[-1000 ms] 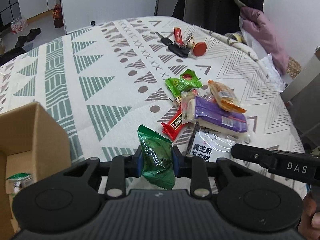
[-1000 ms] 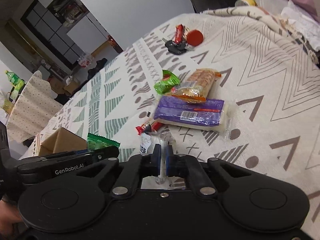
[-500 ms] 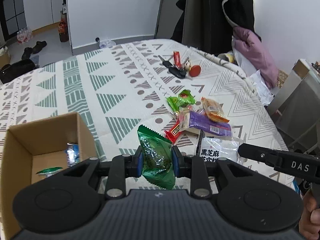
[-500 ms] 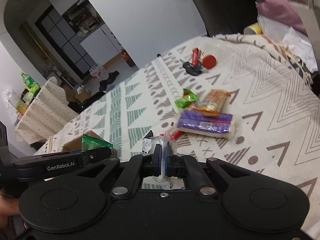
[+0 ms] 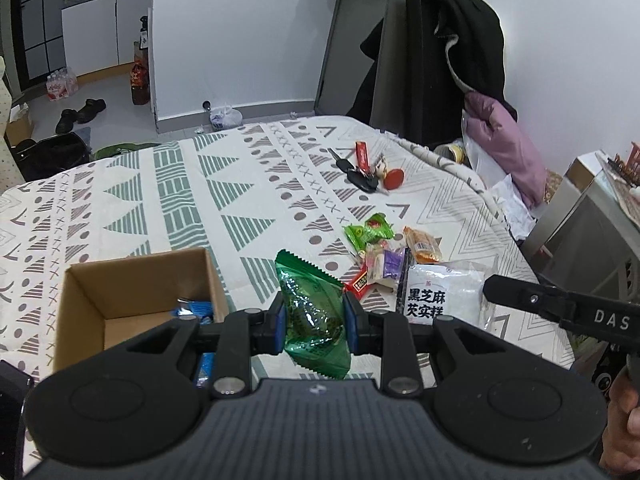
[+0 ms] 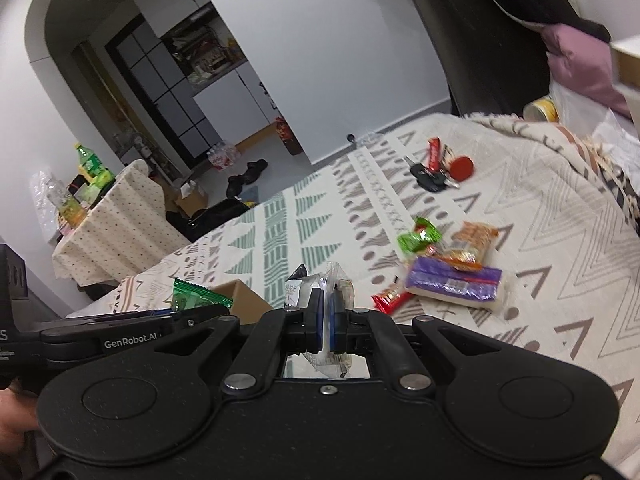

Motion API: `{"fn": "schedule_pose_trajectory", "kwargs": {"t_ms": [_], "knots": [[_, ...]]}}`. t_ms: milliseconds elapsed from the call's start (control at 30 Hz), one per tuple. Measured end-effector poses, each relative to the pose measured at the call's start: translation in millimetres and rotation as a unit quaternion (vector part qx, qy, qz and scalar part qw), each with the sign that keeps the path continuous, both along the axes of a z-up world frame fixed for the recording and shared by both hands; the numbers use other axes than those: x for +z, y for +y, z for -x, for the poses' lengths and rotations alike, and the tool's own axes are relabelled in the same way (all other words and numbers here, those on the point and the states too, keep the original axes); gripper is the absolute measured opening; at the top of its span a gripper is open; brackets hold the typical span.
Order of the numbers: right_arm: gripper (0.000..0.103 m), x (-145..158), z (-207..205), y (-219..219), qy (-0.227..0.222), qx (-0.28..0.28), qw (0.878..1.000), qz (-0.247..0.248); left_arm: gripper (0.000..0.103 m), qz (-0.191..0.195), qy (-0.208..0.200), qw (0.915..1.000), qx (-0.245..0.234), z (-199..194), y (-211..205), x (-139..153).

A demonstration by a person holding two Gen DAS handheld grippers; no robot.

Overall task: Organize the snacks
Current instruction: 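Carry the green packet and clear stick over the cardboard box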

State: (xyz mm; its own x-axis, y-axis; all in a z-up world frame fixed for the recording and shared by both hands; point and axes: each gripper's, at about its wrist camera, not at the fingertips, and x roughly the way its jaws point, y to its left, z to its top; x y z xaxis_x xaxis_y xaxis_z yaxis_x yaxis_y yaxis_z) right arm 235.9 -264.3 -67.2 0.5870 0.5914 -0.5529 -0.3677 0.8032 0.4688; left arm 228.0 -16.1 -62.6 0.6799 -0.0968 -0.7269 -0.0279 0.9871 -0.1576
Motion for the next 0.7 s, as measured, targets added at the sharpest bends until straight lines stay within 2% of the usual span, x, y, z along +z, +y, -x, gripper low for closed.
{"fn": "schedule_pose_trajectory", "kwargs": {"t_ms": [300, 700], "knots": [[0.002, 20.8, 10.1, 21.7, -0.025, 0.022, 0.999, 0.008, 0.027, 0.014, -0.016, 0.9997, 0.010, 16.7, 21.6, 9.7], [0.002, 16.3, 15.3, 65.5, -0.025, 0.043, 0.999, 0.019, 0.027, 0.031, -0.026, 0.9985, 0.037, 37.4, 65.2, 6.0]]}}
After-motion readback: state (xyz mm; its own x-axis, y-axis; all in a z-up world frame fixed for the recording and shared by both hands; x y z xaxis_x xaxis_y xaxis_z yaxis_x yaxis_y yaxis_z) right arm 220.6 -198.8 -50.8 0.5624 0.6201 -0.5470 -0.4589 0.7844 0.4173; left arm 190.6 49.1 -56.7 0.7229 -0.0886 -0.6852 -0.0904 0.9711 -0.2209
